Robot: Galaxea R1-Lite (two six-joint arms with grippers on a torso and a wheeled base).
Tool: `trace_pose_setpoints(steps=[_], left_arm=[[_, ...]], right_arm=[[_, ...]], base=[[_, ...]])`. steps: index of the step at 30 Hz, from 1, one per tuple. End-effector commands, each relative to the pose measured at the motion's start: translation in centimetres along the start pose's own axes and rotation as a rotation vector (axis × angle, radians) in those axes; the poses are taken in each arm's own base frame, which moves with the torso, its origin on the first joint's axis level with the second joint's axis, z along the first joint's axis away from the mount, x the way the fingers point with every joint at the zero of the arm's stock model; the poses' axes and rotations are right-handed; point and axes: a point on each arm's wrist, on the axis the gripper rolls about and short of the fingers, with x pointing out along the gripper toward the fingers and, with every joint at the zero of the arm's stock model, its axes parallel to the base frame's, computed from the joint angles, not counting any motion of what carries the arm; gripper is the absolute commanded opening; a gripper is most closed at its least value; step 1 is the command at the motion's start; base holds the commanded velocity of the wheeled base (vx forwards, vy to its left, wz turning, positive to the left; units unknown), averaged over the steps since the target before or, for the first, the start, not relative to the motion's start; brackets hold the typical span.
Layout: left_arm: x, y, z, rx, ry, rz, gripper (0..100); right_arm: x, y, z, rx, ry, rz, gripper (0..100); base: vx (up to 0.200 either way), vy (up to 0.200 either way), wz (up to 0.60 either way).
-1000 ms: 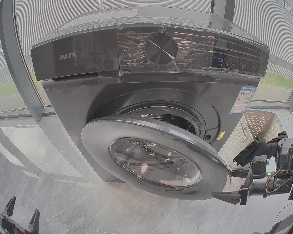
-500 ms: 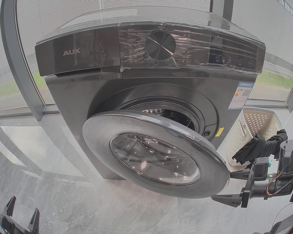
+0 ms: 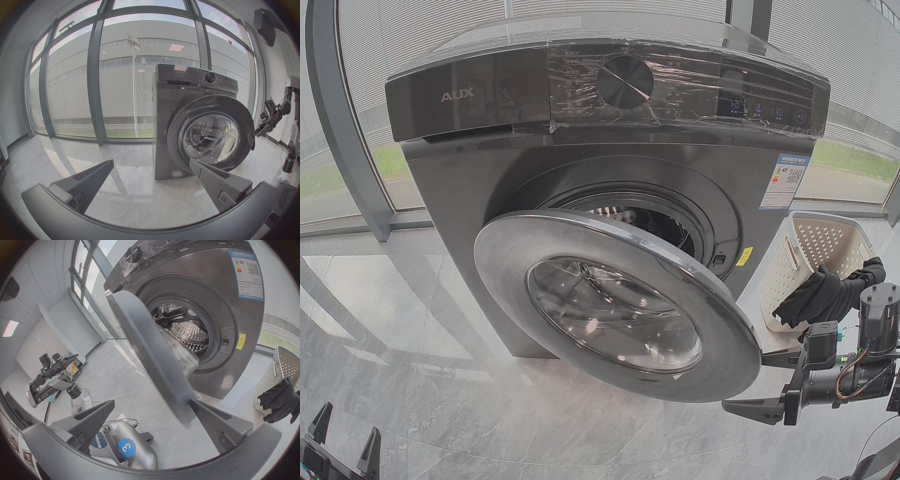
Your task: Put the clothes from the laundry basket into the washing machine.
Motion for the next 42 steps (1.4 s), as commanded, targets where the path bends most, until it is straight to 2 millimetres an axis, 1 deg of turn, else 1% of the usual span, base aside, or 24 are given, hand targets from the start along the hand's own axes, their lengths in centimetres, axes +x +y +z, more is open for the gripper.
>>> trace_pose_setpoints(steps=[1, 7, 10, 13, 16, 20, 25, 28, 30, 33, 38, 39, 40, 41, 42], left_arm=[[0.0, 0.0, -0.5, 0.000, -0.002, 0.000, 100], [0.0, 0.0, -0.5, 0.000, -0.002, 0.000, 100], [0.0, 0.0, -0.5, 0.000, -0.002, -0.001, 100], [0.0, 0.0, -0.5, 0.000, -0.002, -0.001, 100], [0.0, 0.0, -0.5, 0.000, -0.002, -0.001, 100], [0.0, 0.0, -0.5, 0.000, -0.002, -0.001, 100], [0.0, 0.0, -0.5, 0.000, -0.002, -0.001, 100], [0.0, 0.0, -0.5, -0.002, -0.002, -0.001, 100], [0.0, 0.0, -0.5, 0.000, -0.002, -0.001, 100], [0.0, 0.0, -0.5, 0.000, -0.002, -0.001, 100], [0.0, 0.0, -0.5, 0.000, -0.002, -0.001, 100], [0.0, 0.0, -0.5, 0.002, -0.002, -0.001, 100], [0.0, 0.0, -0.5, 0.002, -0.002, -0.001, 100], [0.0, 0.0, -0.5, 0.002, -0.002, -0.001, 100], [0.0, 0.0, -0.5, 0.002, -0.002, -0.001, 100]], right_arm=[[-0.5, 0.4, -0.3, -0.010, -0.008, 0.012, 100], [-0.3, -0.2, 0.6, -0.004, -0.034, -0.014, 100], [0.4, -0.3, 0.5, 0.001, -0.007, -0.009, 100], [0.9, -0.4, 0.4, -0.002, 0.001, -0.002, 100], [1.5, -0.1, 0.3, -0.004, 0.006, 0.019, 100], [2.2, 0.5, -0.2, -0.013, 0.036, 0.055, 100], [2.4, 1.2, -0.5, -0.017, 0.046, 0.094, 100], [1.9, 1.7, -1.1, -0.020, 0.047, 0.120, 100], [1.4, 1.9, -1.0, -0.017, 0.020, 0.123, 100], [0.0, 2.2, 0.1, 0.005, -0.068, 0.123, 100], [-3.4, 2.9, 2.6, 0.094, -0.254, 0.138, 100], [-3.8, 2.7, 3.1, 0.111, -0.280, 0.122, 100], [-3.8, 2.7, 3.1, 0.111, -0.280, 0.122, 100], [-4.2, 1.7, 3.8, 0.131, -0.317, 0.067, 100], [-4.2, 1.6, 3.9, 0.133, -0.318, 0.058, 100]], base=[[0.000, 0.000, 0.00], [0.000, 0.000, 0.00], [0.000, 0.000, 0.00], [-0.200, 0.000, 0.00], [-0.200, 0.000, 0.00], [0.000, 0.000, 0.00], [0.000, 0.000, 0.00], [0.000, 0.000, 0.00], [0.000, 0.000, 0.00], [0.000, 0.000, 0.00], [0.000, 0.000, 0.00], [0.000, 0.000, 0.00], [0.000, 0.000, 0.00], [0.000, 0.000, 0.00], [0.000, 0.000, 0.00]])
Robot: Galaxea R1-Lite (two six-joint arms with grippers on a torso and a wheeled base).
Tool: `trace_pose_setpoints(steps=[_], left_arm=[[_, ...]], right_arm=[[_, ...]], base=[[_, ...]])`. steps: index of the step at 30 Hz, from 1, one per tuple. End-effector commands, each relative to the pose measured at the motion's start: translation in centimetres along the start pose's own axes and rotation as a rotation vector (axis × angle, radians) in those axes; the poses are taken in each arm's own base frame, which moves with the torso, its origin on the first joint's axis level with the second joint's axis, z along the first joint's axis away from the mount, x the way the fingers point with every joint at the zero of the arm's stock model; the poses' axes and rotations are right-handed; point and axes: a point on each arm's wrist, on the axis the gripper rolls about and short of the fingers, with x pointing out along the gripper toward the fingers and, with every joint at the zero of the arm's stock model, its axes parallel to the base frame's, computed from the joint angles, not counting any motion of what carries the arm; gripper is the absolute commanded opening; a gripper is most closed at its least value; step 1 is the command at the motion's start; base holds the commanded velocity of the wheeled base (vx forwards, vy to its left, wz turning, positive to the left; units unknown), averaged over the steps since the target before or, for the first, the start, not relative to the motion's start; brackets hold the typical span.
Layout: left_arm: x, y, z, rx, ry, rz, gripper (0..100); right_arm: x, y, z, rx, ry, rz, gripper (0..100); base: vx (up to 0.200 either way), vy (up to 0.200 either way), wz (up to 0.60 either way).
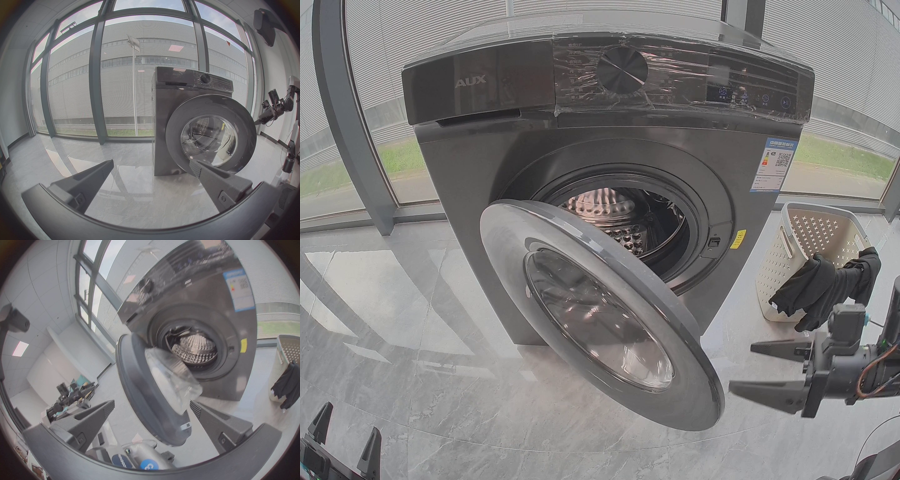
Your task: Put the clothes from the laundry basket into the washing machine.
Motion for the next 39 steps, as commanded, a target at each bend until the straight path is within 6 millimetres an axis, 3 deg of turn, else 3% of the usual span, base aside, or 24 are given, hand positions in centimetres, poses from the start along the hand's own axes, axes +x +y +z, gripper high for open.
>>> trace_pose_setpoints(steps=[1, 7, 19, 25, 29, 35, 39], left_arm=[[0.0, 0.0, -0.5, 0.001, -0.002, 0.000, 100], [0.0, 0.0, -0.5, 0.001, -0.002, 0.000, 100], [0.0, 0.0, -0.5, -0.002, -0.002, -0.001, 100], [0.0, 0.0, -0.5, 0.000, -0.002, 0.000, 100], [0.0, 0.0, -0.5, -0.003, -0.002, 0.000, 100], [0.0, 0.0, -0.5, -0.003, -0.002, 0.000, 100], [0.0, 0.0, -0.5, -0.003, -0.002, 0.000, 100]], right_arm=[[-1.6, -1.3, 2.7, 0.010, -0.141, -0.111, 100], [1.9, -6.9, 1.1, -0.033, -0.003, -0.309, 100], [7.4, -10.8, -0.2, -0.015, 0.056, -0.391, 100], [8.9, -10.8, -1.6, -0.007, 0.116, -0.368, 100], [9.8, -9.6, -2.5, -0.018, 0.154, -0.318, 100], [9.1, -6.6, -3.5, -0.056, 0.179, -0.237, 100], [8.4, -5.9, -3.3, -0.068, 0.163, -0.221, 100]], base=[[0.000, 0.000, 0.00], [0.000, 0.000, 0.00], [0.000, 0.000, 0.00], [0.000, 0.000, 0.00], [0.000, 0.000, 0.00], [0.000, 0.000, 0.00], [0.000, 0.000, 0.00]])
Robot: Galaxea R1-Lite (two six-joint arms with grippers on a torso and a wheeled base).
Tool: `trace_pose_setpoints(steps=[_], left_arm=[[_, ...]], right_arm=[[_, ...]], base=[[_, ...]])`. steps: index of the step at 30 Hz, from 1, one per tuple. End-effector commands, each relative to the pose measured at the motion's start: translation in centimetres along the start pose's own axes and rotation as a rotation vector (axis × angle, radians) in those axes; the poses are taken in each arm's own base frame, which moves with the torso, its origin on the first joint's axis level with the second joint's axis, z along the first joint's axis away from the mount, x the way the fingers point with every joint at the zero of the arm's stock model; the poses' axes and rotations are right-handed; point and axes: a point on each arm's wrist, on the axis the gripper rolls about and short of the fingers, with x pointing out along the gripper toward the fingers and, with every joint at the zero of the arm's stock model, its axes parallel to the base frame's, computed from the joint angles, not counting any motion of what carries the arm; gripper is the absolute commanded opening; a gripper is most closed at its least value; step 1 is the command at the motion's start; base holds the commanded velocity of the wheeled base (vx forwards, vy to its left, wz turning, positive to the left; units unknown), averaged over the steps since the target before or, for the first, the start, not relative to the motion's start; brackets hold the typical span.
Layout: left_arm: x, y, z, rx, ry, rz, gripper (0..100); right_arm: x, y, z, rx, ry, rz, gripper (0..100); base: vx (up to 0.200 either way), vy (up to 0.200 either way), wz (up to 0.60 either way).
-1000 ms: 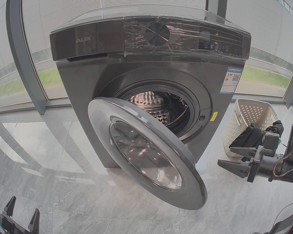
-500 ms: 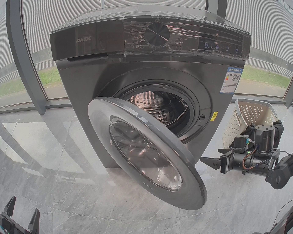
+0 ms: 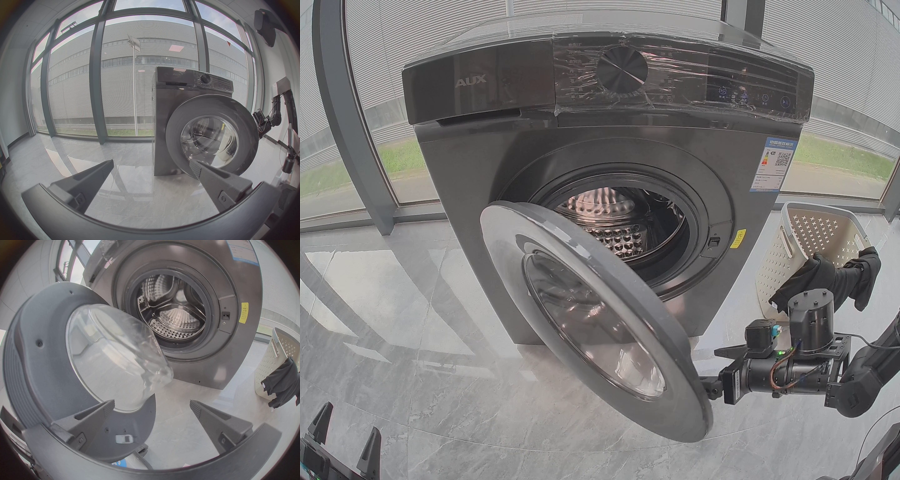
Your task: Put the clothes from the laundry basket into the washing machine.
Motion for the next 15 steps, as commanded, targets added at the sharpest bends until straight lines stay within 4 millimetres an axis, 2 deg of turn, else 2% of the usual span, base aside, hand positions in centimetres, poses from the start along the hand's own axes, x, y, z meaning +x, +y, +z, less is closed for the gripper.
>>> trace_pose_setpoints(steps=[1, 6, 12, 15], left_arm=[[0.0, 0.0, -0.5, 0.000, -0.002, 0.000, 100], [0.0, 0.0, -0.5, 0.001, -0.002, 0.000, 100], [0.0, 0.0, -0.5, 0.001, -0.002, 0.000, 100], [0.0, 0.0, -0.5, 0.003, -0.002, 0.000, 100]], right_arm=[[-1.2, 0.8, 0.1, -0.017, -0.025, 0.022, 100], [-1.7, 0.4, 0.6, -0.009, -0.055, 0.003, 100], [-1.2, -1.3, 3.0, 0.039, -0.144, -0.107, 100], [1.2, -2.2, 3.2, 0.075, -0.124, -0.152, 100]], base=[[0.000, 0.000, 0.00], [0.000, 0.000, 0.00], [0.000, 0.000, 0.00], [0.000, 0.000, 0.00]])
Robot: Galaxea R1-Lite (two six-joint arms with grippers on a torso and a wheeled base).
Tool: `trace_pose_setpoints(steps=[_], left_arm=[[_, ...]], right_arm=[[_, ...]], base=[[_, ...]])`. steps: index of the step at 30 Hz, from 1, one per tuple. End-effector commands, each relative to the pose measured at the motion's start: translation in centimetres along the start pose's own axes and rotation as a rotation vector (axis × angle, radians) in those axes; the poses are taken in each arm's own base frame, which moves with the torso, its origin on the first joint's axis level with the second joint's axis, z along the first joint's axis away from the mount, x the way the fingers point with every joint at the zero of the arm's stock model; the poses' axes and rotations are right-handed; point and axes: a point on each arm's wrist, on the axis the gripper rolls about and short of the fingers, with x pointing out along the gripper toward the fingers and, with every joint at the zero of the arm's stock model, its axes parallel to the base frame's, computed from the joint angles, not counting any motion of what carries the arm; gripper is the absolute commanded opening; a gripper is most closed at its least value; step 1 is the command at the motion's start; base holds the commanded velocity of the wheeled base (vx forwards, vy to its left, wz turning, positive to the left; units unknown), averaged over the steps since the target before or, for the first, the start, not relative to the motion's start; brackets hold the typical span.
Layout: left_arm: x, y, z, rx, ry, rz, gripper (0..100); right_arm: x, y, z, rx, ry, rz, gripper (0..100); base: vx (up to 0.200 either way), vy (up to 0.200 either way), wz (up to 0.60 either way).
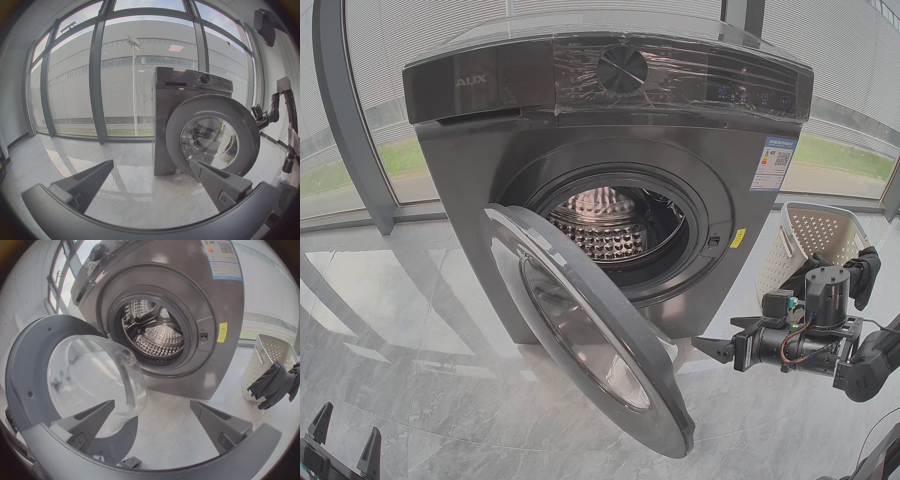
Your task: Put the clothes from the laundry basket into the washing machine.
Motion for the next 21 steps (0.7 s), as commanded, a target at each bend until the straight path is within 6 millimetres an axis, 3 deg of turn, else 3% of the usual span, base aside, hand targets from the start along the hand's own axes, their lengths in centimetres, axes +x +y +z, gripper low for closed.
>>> trace_pose_setpoints(steps=[1, 6, 11, 16, 21], left_arm=[[0.0, 0.0, -0.5, 0.000, -0.002, 0.000, 100], [0.0, 0.0, -0.5, -0.002, -0.002, -0.001, 100], [0.0, 0.0, -0.5, 0.000, -0.002, -0.001, 100], [0.0, 0.0, -0.5, -0.002, -0.002, -0.001, 100], [0.0, 0.0, -0.5, -0.002, -0.002, 0.000, 100]], right_arm=[[3.1, -0.9, 0.2, 0.033, 0.012, -0.052, 100], [6.1, -1.6, -0.5, 0.036, 0.031, -0.058, 100], [7.7, -2.1, -1.2, 0.037, 0.047, -0.064, 100], [7.8, -1.7, -1.7, 0.030, 0.065, -0.051, 100], [6.7, 0.0, -2.5, 0.010, 0.095, -0.001, 100]], base=[[0.000, 0.000, 0.00], [0.000, 0.000, 0.00], [0.000, 0.000, 0.00], [0.000, 0.000, 0.00], [0.000, 0.000, 0.00]])
